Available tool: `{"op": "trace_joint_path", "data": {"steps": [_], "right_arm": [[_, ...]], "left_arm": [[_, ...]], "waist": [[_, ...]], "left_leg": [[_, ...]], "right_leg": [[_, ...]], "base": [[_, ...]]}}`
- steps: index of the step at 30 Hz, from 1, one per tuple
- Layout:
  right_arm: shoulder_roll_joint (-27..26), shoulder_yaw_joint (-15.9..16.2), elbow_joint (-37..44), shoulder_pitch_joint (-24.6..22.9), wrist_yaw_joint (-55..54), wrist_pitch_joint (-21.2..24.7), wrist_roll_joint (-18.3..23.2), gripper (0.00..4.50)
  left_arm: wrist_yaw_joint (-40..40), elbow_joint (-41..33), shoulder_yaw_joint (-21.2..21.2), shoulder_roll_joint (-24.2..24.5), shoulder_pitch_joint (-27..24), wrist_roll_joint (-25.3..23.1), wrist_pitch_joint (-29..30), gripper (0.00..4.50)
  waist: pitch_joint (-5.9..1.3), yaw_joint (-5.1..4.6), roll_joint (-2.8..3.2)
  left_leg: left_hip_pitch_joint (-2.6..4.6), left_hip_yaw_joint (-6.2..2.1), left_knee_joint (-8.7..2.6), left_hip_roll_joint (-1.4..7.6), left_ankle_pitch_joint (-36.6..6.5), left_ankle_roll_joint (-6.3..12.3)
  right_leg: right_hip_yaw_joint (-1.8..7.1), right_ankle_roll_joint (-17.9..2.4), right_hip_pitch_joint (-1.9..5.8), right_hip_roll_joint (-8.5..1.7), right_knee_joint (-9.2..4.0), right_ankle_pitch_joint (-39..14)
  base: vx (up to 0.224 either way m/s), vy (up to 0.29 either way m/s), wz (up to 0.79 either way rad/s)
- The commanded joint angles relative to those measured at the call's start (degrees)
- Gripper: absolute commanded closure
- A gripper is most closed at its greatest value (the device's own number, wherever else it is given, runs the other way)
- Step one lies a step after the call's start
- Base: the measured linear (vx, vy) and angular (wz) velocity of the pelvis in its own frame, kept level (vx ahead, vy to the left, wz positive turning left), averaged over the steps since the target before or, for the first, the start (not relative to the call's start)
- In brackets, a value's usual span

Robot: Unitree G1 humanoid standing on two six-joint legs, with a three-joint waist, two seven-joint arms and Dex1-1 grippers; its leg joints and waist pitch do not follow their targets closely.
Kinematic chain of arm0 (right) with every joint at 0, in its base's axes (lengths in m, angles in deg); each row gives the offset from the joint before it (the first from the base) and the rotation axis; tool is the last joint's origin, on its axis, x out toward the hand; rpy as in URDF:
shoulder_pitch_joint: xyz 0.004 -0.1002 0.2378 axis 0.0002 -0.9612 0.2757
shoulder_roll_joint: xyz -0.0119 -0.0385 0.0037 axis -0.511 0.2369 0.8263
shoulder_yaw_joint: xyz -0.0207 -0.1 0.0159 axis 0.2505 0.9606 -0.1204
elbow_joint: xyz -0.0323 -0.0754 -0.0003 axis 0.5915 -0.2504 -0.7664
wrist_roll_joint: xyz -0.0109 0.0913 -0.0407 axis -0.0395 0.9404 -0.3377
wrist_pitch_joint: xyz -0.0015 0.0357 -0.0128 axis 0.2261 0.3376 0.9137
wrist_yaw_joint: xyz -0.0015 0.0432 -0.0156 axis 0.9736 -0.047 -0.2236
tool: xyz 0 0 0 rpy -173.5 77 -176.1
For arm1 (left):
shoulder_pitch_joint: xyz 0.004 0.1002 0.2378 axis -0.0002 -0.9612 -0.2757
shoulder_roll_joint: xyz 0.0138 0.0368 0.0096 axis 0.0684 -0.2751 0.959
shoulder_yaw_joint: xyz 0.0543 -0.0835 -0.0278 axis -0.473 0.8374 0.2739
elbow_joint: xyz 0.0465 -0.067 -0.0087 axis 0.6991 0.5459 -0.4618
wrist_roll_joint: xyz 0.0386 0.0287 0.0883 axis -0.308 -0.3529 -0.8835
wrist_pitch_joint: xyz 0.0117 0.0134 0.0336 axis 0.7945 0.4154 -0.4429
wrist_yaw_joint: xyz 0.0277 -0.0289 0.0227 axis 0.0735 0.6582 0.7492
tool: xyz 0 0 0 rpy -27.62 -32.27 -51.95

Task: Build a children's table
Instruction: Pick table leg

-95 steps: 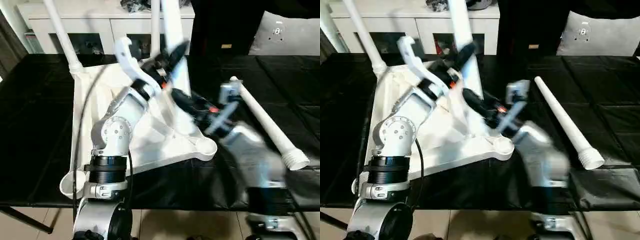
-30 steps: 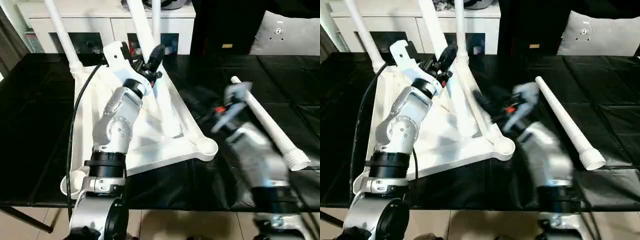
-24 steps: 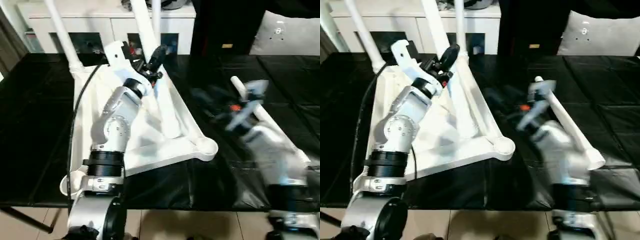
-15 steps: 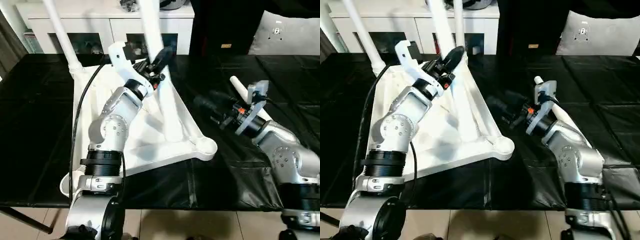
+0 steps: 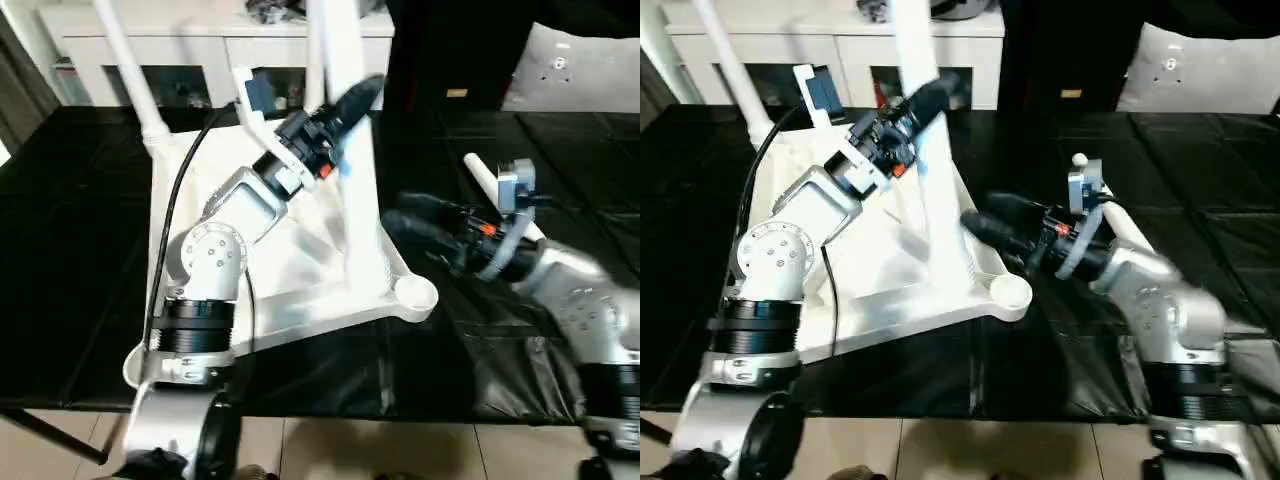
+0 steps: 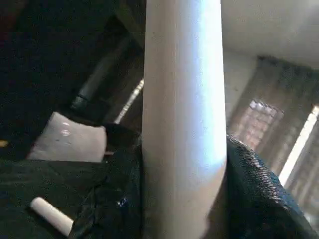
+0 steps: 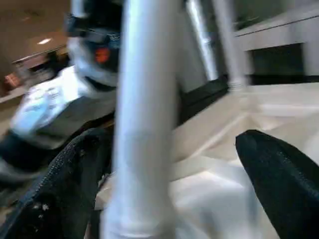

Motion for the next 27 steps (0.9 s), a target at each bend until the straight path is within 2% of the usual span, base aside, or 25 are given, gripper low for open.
{"op": "trace_joint_path", "data": {"steps": [1, 5, 9, 10, 13, 22, 27], "right_arm": [[1.4, 1.5, 1.8, 0.5, 3.4, 0.7, 0.9, 0.00], [2.6, 3.7, 1.2, 1.0, 4.6, -0.5, -1.2, 0.00], [3.4, 6.3, -0.3, 1.9, 5.0, -2.7, -4.8, 0.00], [3.5, 7.8, -1.3, 2.3, 5.6, -4.3, -6.7, 0.00], [3.4, 9.1, -2.0, 3.2, 7.1, -5.0, -7.2, 0.00], [3.0, 10.6, -3.9, 4.6, 9.6, -5.0, -7.1, 0.00], [1.9, 10.6, -5.5, 4.9, 10.0, -4.6, -6.5, 0.53]], "left_arm": [[-3.3, -1.9, -1.7, 0.9, 1.2, -0.4, 0.2, 2.74], [-5.6, -2.9, -3.6, 1.5, 1.0, -1.4, -0.5, 2.74], [-7.2, -3.9, -5.4, 1.6, 0.5, -2.6, -1.1, 2.74], [-8.0, -4.3, -6.2, 1.7, 0.2, -2.8, -1.2, 2.74], [-9.3, -5.0, -7.6, 1.9, -0.3, -3.1, -1.2, 2.74], [-11.7, -6.5, -9.9, 2.3, -1.2, -4.8, -2.1, 2.74], [-11.5, -6.9, -10.8, 2.0, -1.4, -5.6, -2.9, 2.74]], "waist": [[-4.41, 0.22, -1.26], [-4.41, 0.35, -1.38], [-4.35, 0.28, -1.37], [-4.30, 0.22, -1.44], [-4.20, 0.15, -1.69], [-4.22, 0.03, -1.79], [-4.25, -0.02, -1.84]], "left_leg": [[0.23, -0.31, -3.12, 1.87, -3.1, 7.17], [0.17, -0.33, -3.16, 1.94, -2.9, 6.28], [0.08, -0.34, -3.15, 1.90, -3.8, 5.60], [0.12, -0.29, -3.17, 1.85, -4.2, 5.38], [0.10, -0.25, -3.21, 1.80, -4.8, 5.32], [0.15, -0.31, -3.18, 1.96, -4.9, 5.70], [0.12, -0.27, -3.14, 1.94, -4.7, 5.70]], "right_leg": [[2.20, -11.9, 3.78, -3.15, -3.62, -9.9], [2.24, -12.2, 3.82, -3.28, -3.50, -9.9], [2.21, -11.8, 3.80, -3.34, -3.68, -11.5], [2.25, -11.6, 3.82, -3.29, -3.73, -12.0], [2.29, -11.2, 3.82, -3.24, -3.85, -13.1], [2.31, -11.0, 3.69, -3.20, -3.76, -13.6], [2.31, -11.5, 3.67, -3.16, -3.69, -12.8]], "base": [[0.000, 0.000, 0.00], [0.000, 0.000, 0.00], [0.000, 0.000, 0.00], [0.000, 0.000, 0.00], [0.000, 0.000, 0.00], [0.000, 0.000, 0.00], [0.000, 0.000, 0.00]]}}
